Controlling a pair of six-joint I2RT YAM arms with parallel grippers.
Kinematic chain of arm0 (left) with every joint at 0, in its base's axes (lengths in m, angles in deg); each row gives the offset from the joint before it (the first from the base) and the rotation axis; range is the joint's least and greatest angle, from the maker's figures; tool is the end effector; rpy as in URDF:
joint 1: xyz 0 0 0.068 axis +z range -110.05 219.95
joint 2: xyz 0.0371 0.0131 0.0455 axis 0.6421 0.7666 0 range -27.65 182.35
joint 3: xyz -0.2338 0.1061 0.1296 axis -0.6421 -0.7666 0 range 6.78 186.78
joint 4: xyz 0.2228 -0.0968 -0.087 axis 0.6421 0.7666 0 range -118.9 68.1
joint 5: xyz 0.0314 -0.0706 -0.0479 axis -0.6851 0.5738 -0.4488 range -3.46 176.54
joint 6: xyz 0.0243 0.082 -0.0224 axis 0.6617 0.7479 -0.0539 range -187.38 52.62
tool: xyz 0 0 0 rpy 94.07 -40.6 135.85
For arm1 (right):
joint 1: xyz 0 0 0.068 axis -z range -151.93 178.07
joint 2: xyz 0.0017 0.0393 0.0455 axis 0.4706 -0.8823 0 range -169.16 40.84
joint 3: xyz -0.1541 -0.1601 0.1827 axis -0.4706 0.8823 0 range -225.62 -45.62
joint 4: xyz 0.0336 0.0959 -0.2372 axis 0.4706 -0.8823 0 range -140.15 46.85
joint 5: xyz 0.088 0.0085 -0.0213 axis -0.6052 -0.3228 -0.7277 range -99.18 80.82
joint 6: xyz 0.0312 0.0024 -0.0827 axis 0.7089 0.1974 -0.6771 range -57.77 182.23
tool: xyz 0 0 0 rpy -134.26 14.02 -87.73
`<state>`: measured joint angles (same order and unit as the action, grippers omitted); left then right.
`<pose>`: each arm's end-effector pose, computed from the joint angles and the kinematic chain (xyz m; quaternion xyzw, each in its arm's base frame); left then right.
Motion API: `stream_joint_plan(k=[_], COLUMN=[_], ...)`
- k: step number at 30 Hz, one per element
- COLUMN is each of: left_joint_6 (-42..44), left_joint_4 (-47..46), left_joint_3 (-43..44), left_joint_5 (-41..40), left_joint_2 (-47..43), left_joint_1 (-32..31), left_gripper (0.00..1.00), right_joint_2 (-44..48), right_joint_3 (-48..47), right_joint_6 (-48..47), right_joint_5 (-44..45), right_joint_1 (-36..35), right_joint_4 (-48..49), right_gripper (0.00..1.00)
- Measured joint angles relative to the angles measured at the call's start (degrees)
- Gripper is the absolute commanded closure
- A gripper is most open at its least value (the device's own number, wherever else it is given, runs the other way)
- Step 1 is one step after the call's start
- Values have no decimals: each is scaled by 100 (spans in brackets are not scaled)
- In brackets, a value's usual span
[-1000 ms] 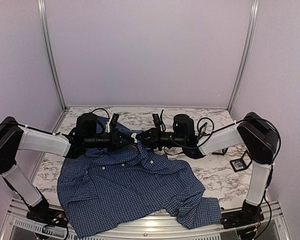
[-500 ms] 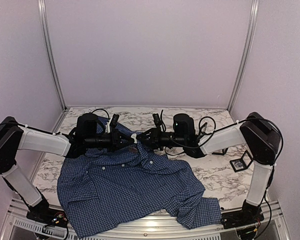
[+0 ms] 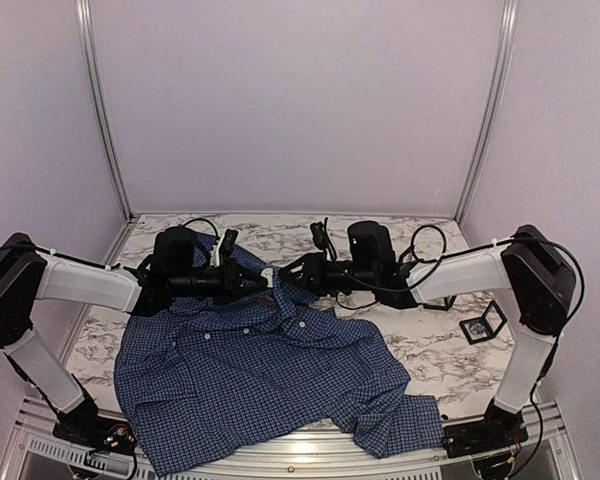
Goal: Remove the brooch from the garment
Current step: Open the brooch with the flattened clothing, then remove the brooch from the flattened clothing.
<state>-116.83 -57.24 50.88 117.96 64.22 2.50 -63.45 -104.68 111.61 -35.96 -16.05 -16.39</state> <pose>0.2678 -0.2568 0.2073 0.0734 0.7979 -0.5429 0.2517 0.2900 0.3306 0.2094 -0.0990 0.7947 0.5429 0.2526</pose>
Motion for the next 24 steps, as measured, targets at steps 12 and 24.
stream_joint_plan(k=[12, 24], left_joint_6=[44, 96], left_joint_4=[293, 686], left_joint_3=[168, 264], left_joint_5=[-92, -195], left_joint_2=[0, 0], left_joint_1=[33, 103], left_gripper=[100, 100], right_joint_2=[114, 114], right_joint_3=[-841, -962], right_joint_6=[-1473, -2063], right_joint_5=[1340, 2162], right_joint_1=[-599, -828], right_joint_4=[-1676, -2302], right_gripper=[49, 52])
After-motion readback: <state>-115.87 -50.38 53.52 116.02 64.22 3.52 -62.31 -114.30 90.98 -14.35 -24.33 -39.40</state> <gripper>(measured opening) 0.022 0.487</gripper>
